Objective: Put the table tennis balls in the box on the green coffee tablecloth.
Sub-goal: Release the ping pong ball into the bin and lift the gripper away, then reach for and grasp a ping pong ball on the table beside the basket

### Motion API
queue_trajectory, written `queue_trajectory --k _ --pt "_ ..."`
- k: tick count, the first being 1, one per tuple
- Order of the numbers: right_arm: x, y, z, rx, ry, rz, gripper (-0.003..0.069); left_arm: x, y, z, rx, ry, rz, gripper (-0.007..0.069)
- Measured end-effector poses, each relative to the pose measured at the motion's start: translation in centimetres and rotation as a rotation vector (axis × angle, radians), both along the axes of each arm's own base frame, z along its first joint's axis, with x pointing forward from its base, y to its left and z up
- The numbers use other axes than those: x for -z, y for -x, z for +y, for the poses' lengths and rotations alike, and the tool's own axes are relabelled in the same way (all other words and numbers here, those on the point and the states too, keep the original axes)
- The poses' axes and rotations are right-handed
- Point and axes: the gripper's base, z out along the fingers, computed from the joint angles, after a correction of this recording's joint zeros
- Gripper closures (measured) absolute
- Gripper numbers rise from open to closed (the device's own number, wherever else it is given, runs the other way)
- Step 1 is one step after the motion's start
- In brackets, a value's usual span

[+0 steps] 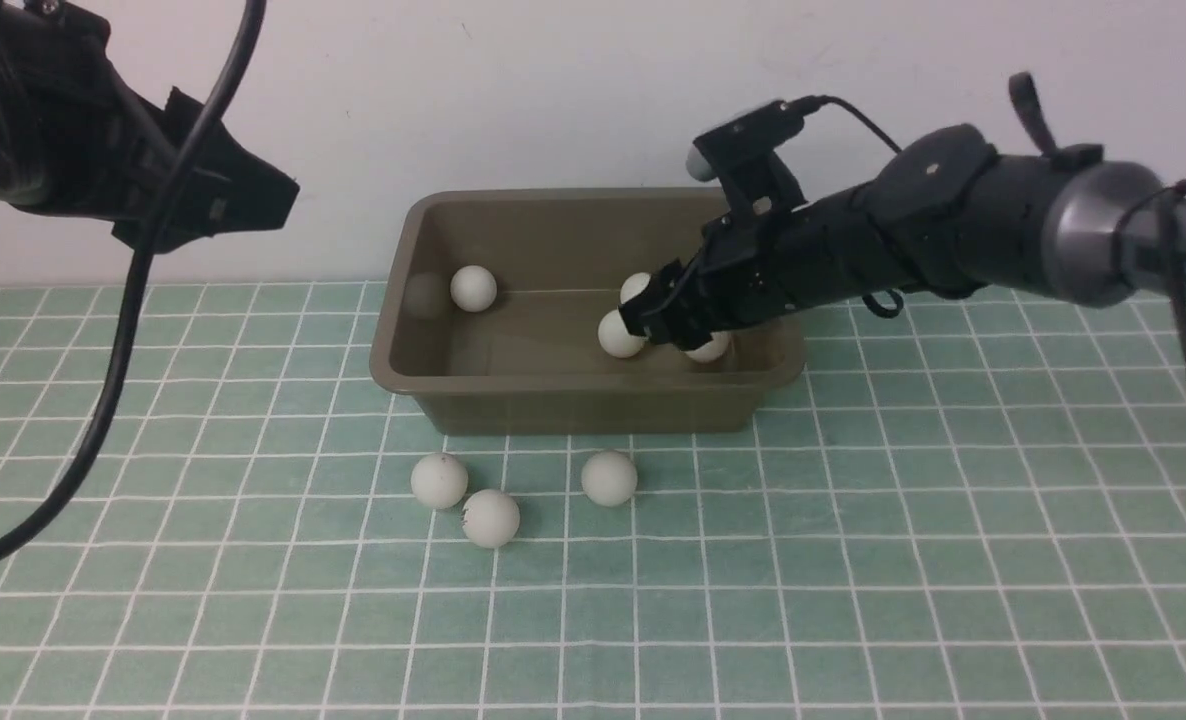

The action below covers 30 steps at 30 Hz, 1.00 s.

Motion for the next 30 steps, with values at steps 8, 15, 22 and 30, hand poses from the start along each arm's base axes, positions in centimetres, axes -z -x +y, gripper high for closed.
queue_trajectory --k 8,15,22,30 --pt "1.5 -1.0 -0.1 0.017 0.044 -0.027 0.0195 0.2 0.3 -0.1 0.017 -0.006 0.035 0.023" --pt "-3.2 -0.7 -1.8 0.025 0.032 -0.131 0.0113 0.3 0.3 -0.1 0.019 -0.008 0.039 0.023" --pt "-14.6 3.0 -7.5 0.044 -0.041 -0.292 0.0123 0.4 0.5 -0.1 0.034 -0.015 0.069 0.023" --pt "-20.6 8.5 -9.3 -0.04 -0.036 -0.344 0.0146 2.4 1.7 -0.3 0.099 -0.036 0.243 0.023"
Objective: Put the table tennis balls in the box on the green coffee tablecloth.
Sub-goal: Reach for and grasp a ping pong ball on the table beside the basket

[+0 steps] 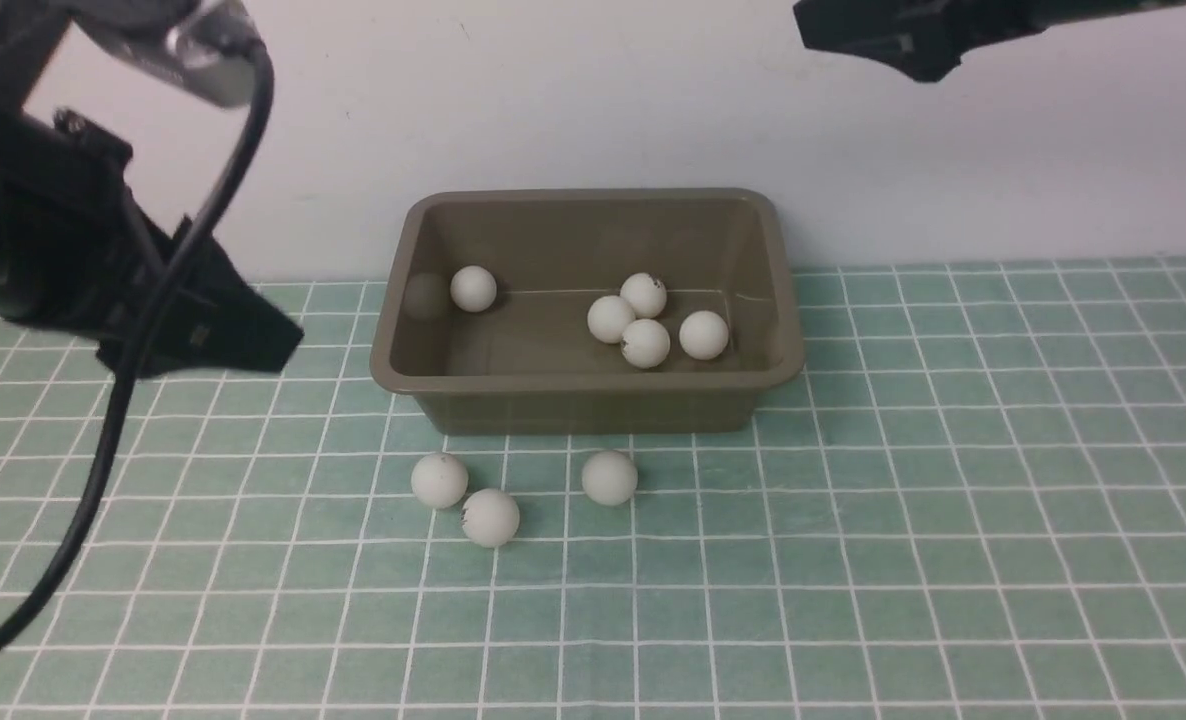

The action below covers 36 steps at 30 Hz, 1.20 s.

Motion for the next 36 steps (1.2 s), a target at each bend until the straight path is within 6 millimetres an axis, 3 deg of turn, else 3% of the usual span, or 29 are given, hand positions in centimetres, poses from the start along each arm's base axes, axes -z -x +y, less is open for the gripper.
queue_trajectory --k 4,12,17,27,36 --pt "0.0 0.3 0.1 -0.019 -0.003 0.025 0.0172 2.9 -0.5 0.0 -0.007 -0.007 0.092 0.023" --pt "0.4 0.9 0.4 -0.058 -0.025 0.113 0.0186 10.8 -6.9 -0.7 -0.052 0.02 0.311 0.023" --pt "0.5 1.3 0.6 -0.08 -0.048 0.168 0.0186 14.4 -9.6 -0.6 -0.1 0.007 0.317 0.023" --pt "0.4 1.3 0.7 -0.078 -0.073 0.183 0.0186 18.2 -12.6 -1.2 -0.126 0.075 0.257 0.023" --pt "0.4 1.2 0.7 -0.069 -0.076 0.175 0.0186 21.2 -14.1 -1.7 -0.132 0.137 0.242 0.023"
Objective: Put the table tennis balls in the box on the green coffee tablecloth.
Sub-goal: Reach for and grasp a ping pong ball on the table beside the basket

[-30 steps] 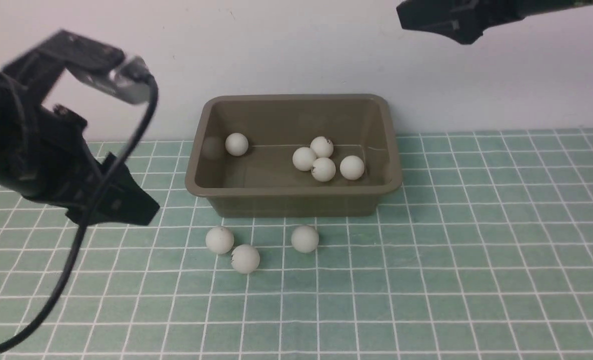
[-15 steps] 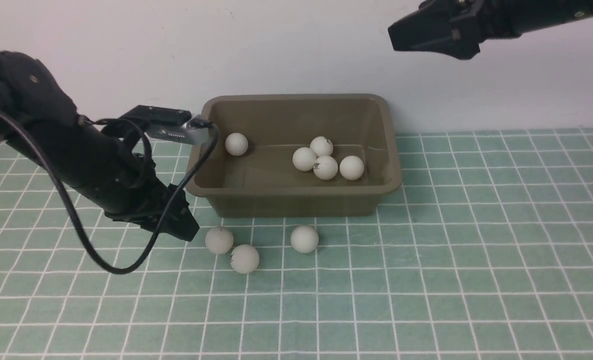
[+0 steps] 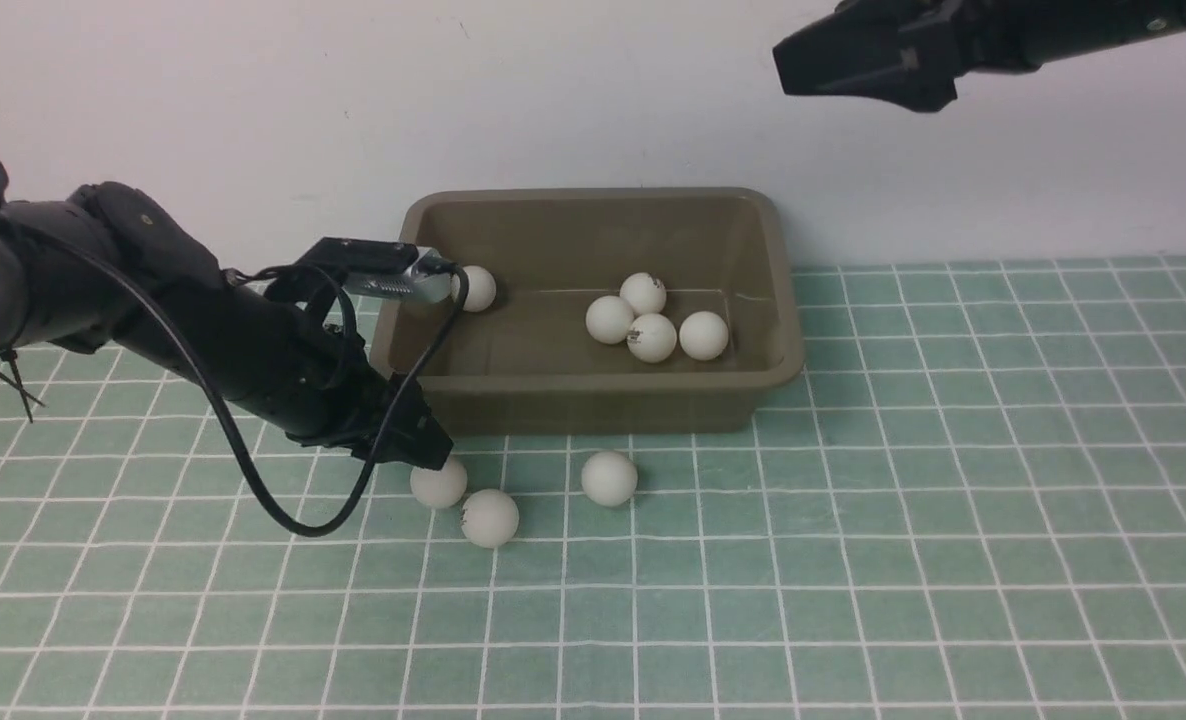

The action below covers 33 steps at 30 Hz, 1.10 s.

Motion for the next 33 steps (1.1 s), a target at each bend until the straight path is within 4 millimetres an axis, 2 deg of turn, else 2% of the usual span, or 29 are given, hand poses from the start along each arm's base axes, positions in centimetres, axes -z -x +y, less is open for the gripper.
queue_trajectory --k 9,13,18,23,26,30,33 --pt "-0.1 -0.1 0.0 0.009 -0.002 -0.007 0.0186 2.3 -0.7 -0.1 -0.017 0.014 0.016 0.023" --pt "-0.1 -0.1 0.0 0.012 -0.006 -0.01 0.0186 2.6 -0.8 -0.1 -0.019 0.014 0.018 0.0302" --pt "-0.2 -0.2 0.0 0.019 -0.012 -0.015 0.0186 2.3 -0.6 -0.2 -0.002 0.022 0.019 0.0305" --pt "-0.3 -0.3 0.0 0.029 -0.026 -0.021 0.0186 -3.3 0.9 -0.7 0.062 0.09 -0.055 0.0305" --pt "-0.3 -0.3 0.0 0.029 -0.033 -0.02 0.0186 -5.8 1.7 -1.0 0.094 0.127 -0.123 0.0305" --pt "-0.3 -0.2 0.0 0.026 -0.033 -0.018 0.0188 -7.7 1.4 -1.4 0.11 0.189 -0.273 0.0305" --pt "-0.3 -0.2 0.0 0.02 -0.031 -0.013 0.0195 -7.8 -0.4 -1.2 0.034 0.195 -0.429 0.0305"
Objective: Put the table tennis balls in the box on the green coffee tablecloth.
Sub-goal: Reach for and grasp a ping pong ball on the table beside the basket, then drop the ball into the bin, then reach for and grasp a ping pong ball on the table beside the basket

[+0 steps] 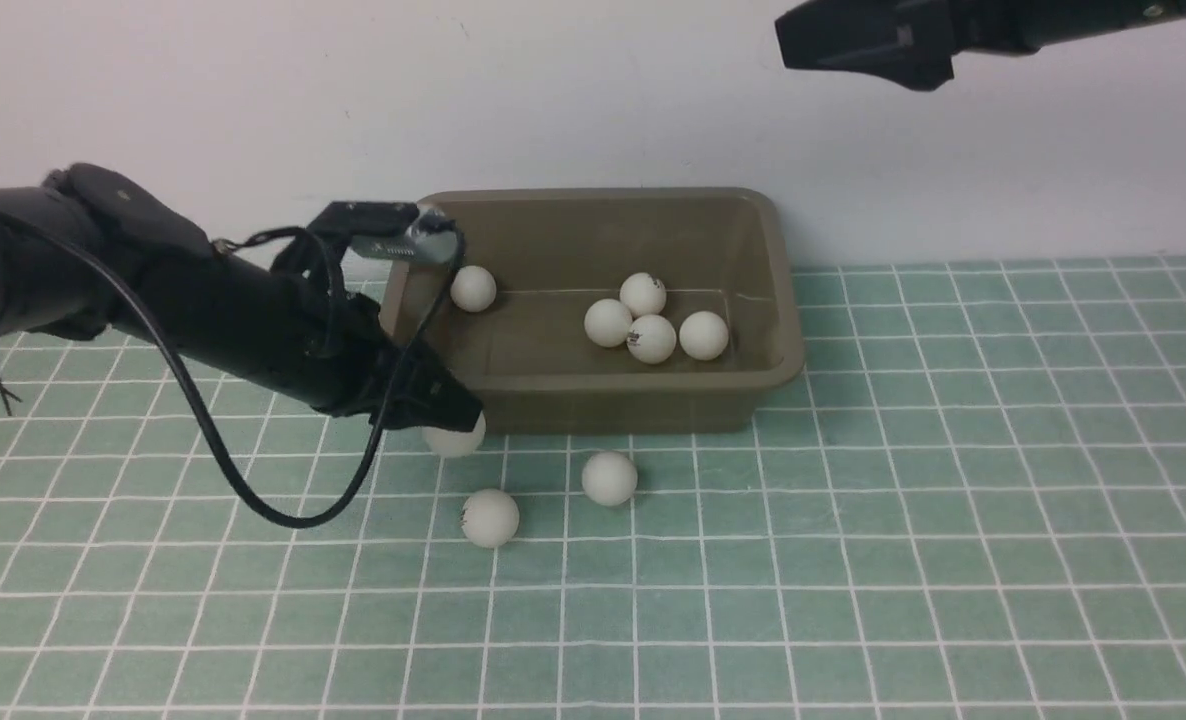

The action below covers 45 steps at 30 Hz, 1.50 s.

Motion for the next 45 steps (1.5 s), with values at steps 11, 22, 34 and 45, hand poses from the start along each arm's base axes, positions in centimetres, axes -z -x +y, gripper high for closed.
queue_trajectory --k 11,22,34,45 --pt "0.0 0.0 0.0 0.001 0.0 0.0 0.0197 2.1 -3.6 -0.2 -0.001 -0.002 -0.013 0.0161" --pt "0.0 -0.1 0.0 0.001 0.005 -0.013 0.0197 -8.0 4.2 1.3 0.021 -0.204 0.169 0.0243" --pt "0.0 -0.1 0.0 -0.003 0.011 -0.022 0.0198 -8.1 9.5 1.3 0.094 -0.192 0.413 0.0272" --pt "0.1 0.0 -0.1 -0.006 0.026 -0.021 0.0198 -1.0 12.6 1.5 0.023 -0.146 0.447 0.0272"
